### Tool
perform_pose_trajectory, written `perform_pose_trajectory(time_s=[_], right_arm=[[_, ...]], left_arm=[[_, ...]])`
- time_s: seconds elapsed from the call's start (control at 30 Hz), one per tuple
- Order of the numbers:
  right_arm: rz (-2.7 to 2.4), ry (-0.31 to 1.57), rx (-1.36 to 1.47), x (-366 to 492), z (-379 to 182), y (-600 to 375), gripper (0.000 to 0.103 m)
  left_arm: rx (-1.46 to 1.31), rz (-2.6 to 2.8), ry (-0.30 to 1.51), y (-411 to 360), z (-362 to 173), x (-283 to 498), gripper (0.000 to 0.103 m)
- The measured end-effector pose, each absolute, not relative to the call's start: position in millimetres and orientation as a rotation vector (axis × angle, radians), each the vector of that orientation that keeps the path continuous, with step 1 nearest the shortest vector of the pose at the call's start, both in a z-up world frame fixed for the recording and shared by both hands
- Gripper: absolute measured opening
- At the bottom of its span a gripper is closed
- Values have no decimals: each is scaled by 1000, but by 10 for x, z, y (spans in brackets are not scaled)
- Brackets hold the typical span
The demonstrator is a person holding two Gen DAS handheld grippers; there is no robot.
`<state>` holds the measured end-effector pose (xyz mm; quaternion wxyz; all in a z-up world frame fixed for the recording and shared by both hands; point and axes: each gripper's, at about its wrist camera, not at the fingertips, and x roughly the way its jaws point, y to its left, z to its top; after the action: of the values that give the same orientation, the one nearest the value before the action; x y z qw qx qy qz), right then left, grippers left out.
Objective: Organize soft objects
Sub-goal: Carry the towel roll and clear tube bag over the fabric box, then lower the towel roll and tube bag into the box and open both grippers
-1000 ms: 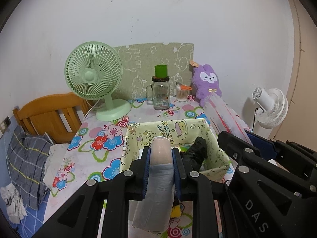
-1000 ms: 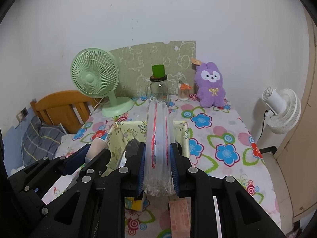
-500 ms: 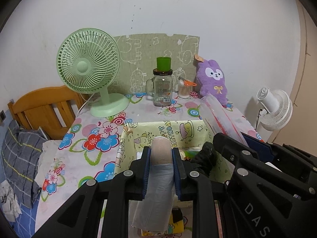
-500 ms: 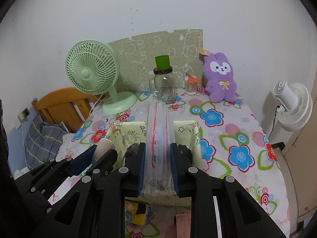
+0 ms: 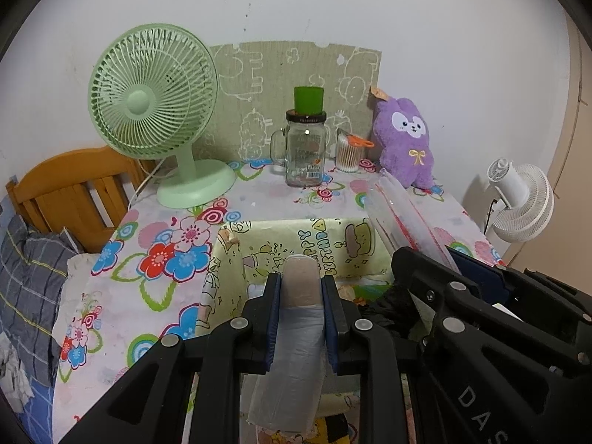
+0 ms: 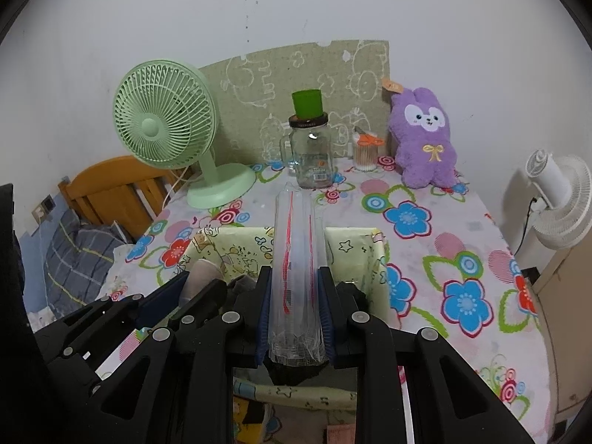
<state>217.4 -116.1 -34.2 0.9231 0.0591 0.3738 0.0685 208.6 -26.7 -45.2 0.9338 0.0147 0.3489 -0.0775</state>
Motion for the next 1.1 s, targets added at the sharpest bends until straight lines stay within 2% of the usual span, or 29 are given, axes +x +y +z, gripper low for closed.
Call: perform_pose_trajectory(time_s=[0.07, 0.13, 0.2, 0.27, 0.33, 0.4, 0.67, 0.8, 0.9, 0.97, 1.1], right_arm=[[143, 781, 127, 2225, -399, -1155, 26], [151, 792, 127, 2260, -440, -1147, 26], [155, 802, 128, 2294, -481, -1138, 26], [157, 812, 130, 2317, -523, -1134, 26], [166, 824, 131, 2332, -565, -1123, 26], [175, 834, 123, 2354, -601, -1101, 26], [223, 860, 128, 2446, -699, -1048, 26], [241, 867, 122, 2468, -701, -1040, 31], [238, 871, 118, 2471, -702, -1042, 44], [233, 871, 119, 2462, -699, -1049, 61], [230, 872, 115, 2425, -675, -1058, 63]], left_arm=[[35, -151, 728, -270, -499, 2133, 22], [32, -148, 748, -270, -556, 2184, 34], [28, -152, 758, -268, -591, 2205, 37], [27, -152, 772, -261, -634, 2229, 46], [18, -150, 794, -243, -686, 2256, 67], [7, -141, 808, -220, -721, 2262, 74], [4, -161, 819, -192, -746, 2255, 74], [-1, -173, 820, -192, -740, 2243, 77], [-2, -185, 821, -197, -735, 2230, 81], [-2, -190, 820, -202, -726, 2210, 83], [3, -186, 813, -203, -698, 2171, 87]])
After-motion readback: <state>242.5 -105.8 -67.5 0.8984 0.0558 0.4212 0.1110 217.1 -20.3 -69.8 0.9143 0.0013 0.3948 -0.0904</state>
